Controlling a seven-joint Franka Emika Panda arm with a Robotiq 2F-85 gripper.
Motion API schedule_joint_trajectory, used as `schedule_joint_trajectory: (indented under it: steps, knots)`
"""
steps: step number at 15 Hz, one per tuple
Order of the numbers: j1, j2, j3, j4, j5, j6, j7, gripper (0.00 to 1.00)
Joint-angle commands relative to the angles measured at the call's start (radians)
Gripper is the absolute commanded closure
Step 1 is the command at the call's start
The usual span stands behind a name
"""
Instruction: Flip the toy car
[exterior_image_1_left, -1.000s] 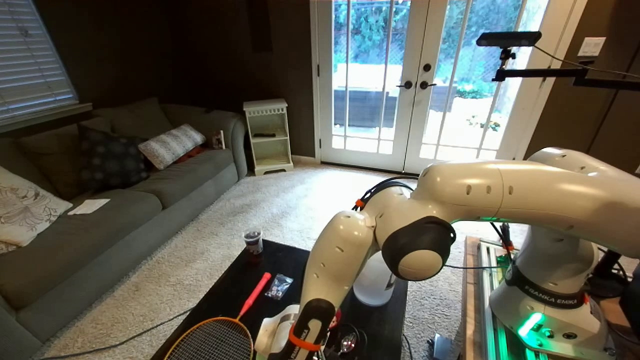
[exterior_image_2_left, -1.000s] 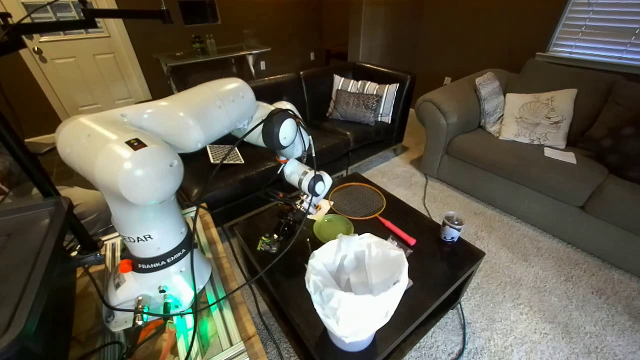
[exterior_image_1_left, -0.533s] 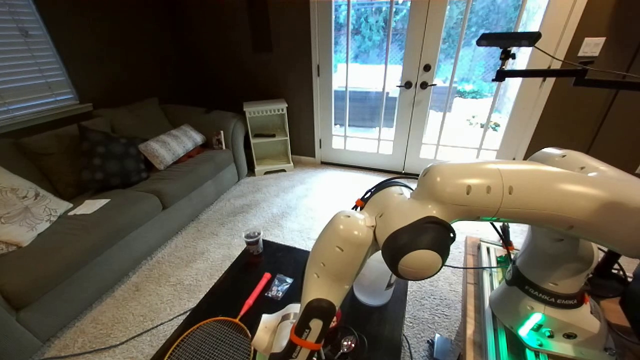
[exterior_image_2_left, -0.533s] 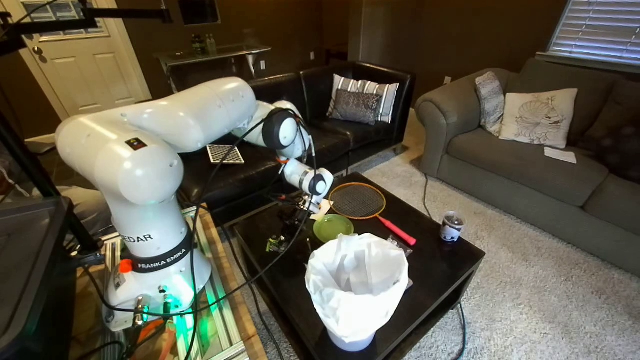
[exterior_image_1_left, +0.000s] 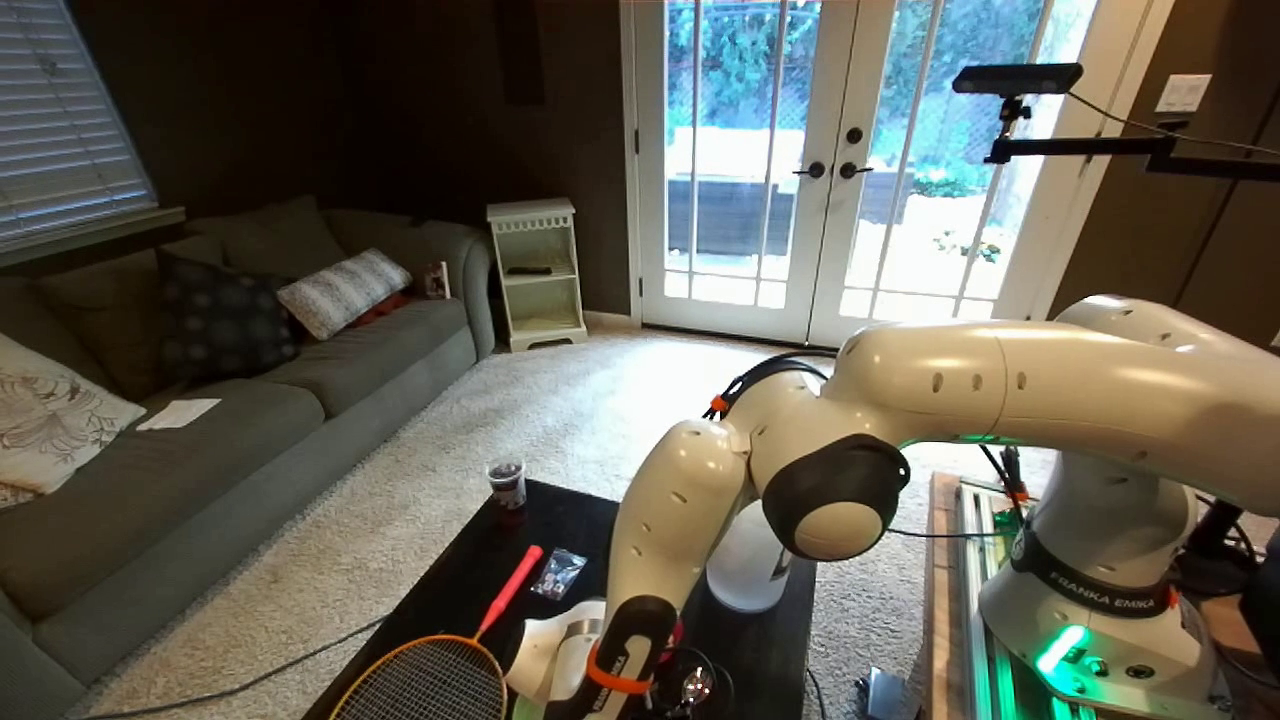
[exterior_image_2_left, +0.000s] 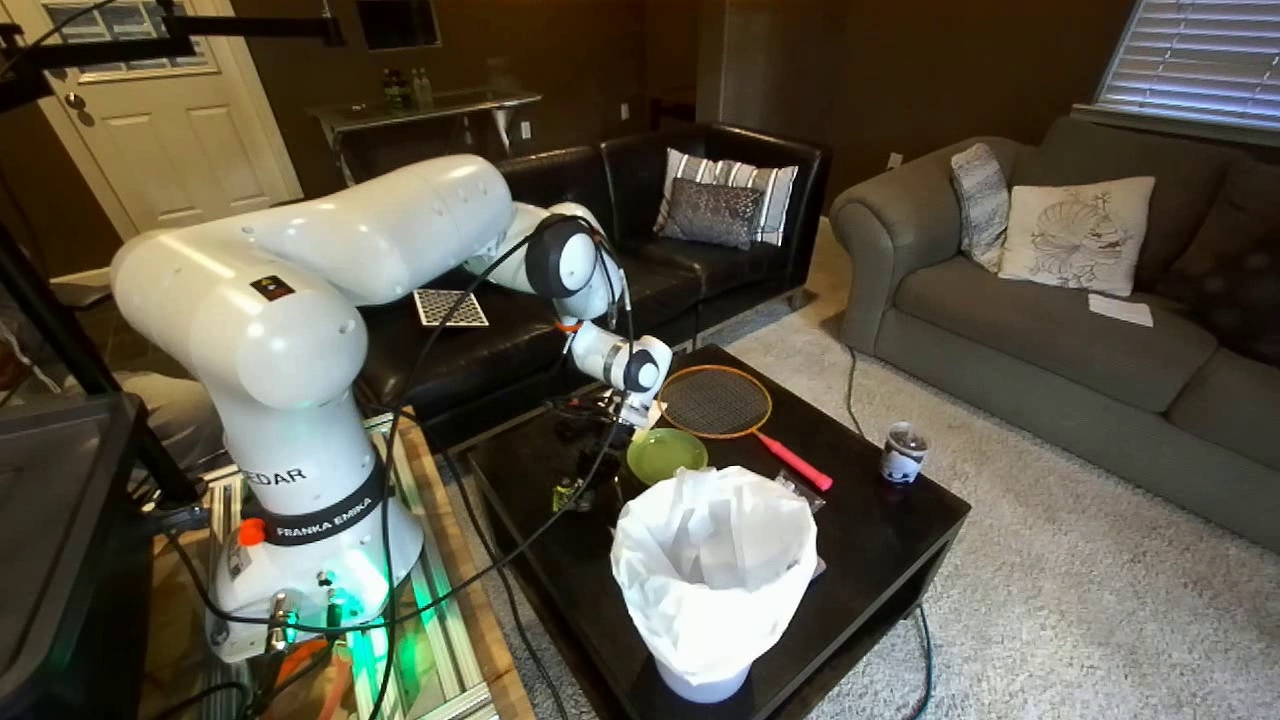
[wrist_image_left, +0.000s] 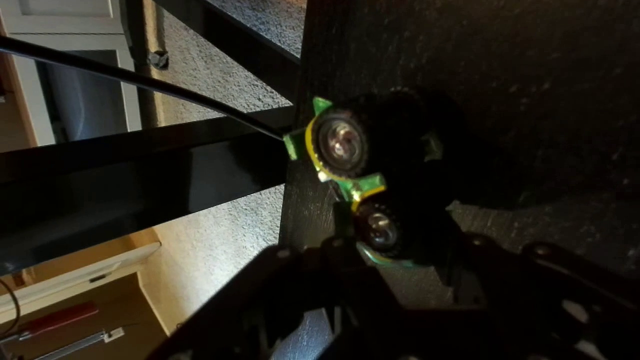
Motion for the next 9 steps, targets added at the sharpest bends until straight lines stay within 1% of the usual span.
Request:
schedule_joint_trajectory:
  steps: [1, 4, 5, 6, 7, 9]
  knots:
    - [0.013, 0.000, 0.002, -0.007, -0.033, 0.024, 0.049, 0.68]
    - [0.010, 0.000, 0.010, -0.005, -0.033, 0.041, 0.051, 0.50]
    - [0.008, 0.000, 0.014, -0.007, -0.031, 0.048, 0.048, 0.35]
    - [0.007, 0.000, 0.016, -0.009, -0.029, 0.054, 0.046, 0.26]
    - [0.006, 0.000, 0.017, -0.009, -0.029, 0.060, 0.046, 0.25]
    - [0.006, 0.000, 0.020, -0.010, -0.027, 0.072, 0.044, 0.13]
